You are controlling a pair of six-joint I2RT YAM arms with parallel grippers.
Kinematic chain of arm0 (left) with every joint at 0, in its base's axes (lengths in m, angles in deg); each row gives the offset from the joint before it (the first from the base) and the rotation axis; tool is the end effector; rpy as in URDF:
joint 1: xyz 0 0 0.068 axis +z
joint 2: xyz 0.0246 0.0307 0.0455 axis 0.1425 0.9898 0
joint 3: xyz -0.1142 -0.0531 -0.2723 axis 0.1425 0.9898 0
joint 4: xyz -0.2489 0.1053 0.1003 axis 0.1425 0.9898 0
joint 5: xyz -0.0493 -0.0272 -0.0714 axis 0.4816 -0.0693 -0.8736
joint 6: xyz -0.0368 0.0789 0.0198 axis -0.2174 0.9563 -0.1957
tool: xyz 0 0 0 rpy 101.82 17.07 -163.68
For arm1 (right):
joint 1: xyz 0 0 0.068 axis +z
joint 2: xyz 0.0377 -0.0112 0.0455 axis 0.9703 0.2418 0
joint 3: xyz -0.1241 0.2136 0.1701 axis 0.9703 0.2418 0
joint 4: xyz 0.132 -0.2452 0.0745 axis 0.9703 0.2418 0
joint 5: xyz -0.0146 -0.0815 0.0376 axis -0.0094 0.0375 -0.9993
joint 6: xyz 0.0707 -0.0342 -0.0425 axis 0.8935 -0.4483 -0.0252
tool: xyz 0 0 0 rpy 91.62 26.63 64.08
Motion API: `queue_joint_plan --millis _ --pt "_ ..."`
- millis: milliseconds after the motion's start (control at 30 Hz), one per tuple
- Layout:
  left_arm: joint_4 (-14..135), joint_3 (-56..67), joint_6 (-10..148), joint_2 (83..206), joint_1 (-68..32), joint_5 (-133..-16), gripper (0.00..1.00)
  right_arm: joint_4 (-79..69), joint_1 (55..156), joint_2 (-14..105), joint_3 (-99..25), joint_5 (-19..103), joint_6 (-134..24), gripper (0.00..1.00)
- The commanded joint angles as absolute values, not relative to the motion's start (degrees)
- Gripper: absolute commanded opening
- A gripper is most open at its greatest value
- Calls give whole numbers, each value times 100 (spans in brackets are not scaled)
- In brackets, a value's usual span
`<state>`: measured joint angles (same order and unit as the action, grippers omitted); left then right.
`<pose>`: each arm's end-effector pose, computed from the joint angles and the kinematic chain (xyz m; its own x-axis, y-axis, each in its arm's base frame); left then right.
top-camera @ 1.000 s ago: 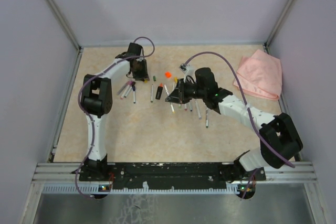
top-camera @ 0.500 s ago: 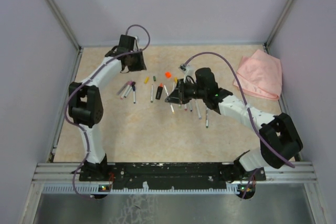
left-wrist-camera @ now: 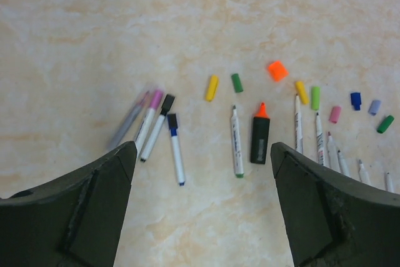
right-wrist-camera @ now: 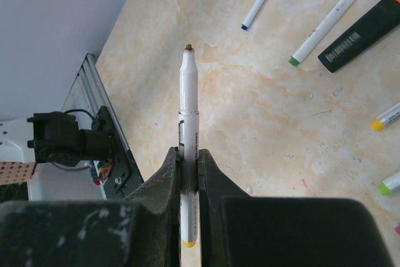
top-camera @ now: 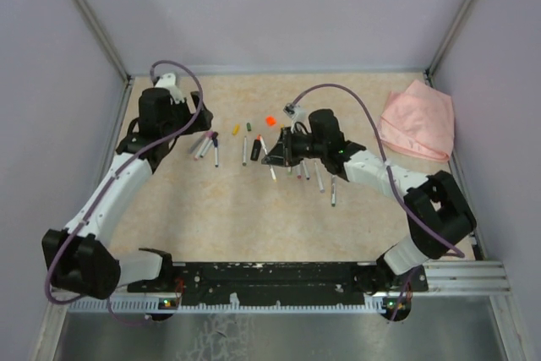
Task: Open the pen caps
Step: Place the pen cap at the center of the board.
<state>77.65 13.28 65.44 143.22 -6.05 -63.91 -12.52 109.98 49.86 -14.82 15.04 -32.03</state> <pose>0.3499 -0.0856 0.3421 -0.4503 -0.1518 -0.8799 0.0966 0.9714 -0.2170 0.2965 0.2538 0.2521 -0.7399 -0.0058 -0.6727 -0.5984 0.4625 0.6542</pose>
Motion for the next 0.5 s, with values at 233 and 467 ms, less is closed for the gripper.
queue_joint_plan --millis 233,467 --pt "7770 3095 6194 12784 -508 -6241 97 -892 11595 6366 -2928 2270 -3344 0" --pt "7858 3427 6174 12360 -508 -6117 97 263 11937 7538 -4495 3534 -2940 0"
